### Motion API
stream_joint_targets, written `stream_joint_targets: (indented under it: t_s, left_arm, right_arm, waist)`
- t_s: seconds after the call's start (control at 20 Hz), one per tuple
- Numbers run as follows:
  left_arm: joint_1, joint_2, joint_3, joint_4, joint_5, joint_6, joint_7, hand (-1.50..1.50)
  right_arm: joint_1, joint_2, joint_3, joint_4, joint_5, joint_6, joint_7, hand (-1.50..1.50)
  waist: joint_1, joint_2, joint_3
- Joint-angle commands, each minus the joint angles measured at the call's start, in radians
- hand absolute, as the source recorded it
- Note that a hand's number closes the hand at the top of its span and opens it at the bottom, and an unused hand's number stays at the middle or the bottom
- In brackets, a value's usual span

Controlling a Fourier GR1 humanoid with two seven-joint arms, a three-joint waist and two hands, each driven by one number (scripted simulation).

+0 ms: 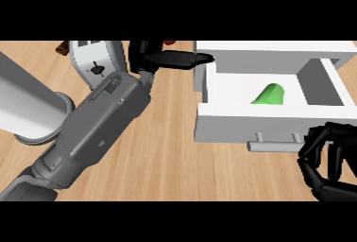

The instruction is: Pick up the cup, place it into the drawer and close the drawer

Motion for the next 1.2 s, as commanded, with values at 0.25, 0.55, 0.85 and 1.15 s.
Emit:
stream_joint_targets:
  t_s: [0.25, 0.55, 0.85, 1.15]
  left_arm:
    - [0.375, 0.227, 0.032, -0.398, 0.027, -0.046, 0.078, -1.5]
    - [0.556, 0.332, 0.106, -0.548, 0.048, -0.118, 0.084, -1.5]
    - [0.686, 0.371, 0.124, -0.637, 0.066, -0.177, 0.072, -1.5]
    - [0.869, 0.397, 0.179, -0.626, 0.038, -0.305, -0.036, -1.5]
  right_arm:
    - [0.029, 0.004, 0.077, 0.037, 0.213, -0.011, -0.013, 1.5]
    - [0.02, -0.012, 0.157, 0.112, 0.412, -0.012, -0.111, 1.5]
    - [-0.065, -0.098, 0.259, 0.225, 0.707, -0.056, -0.221, 1.5]
    - [-0.141, -0.03, 0.335, 0.492, 0.879, -0.187, -0.319, 1.5]
  waist:
    - [0.014, 0.003, 0.0]
    - [-0.001, 0.008, 0.0]
    - [0.012, 0.01, 0.0]
    - [0.004, 0.013, 0.0]
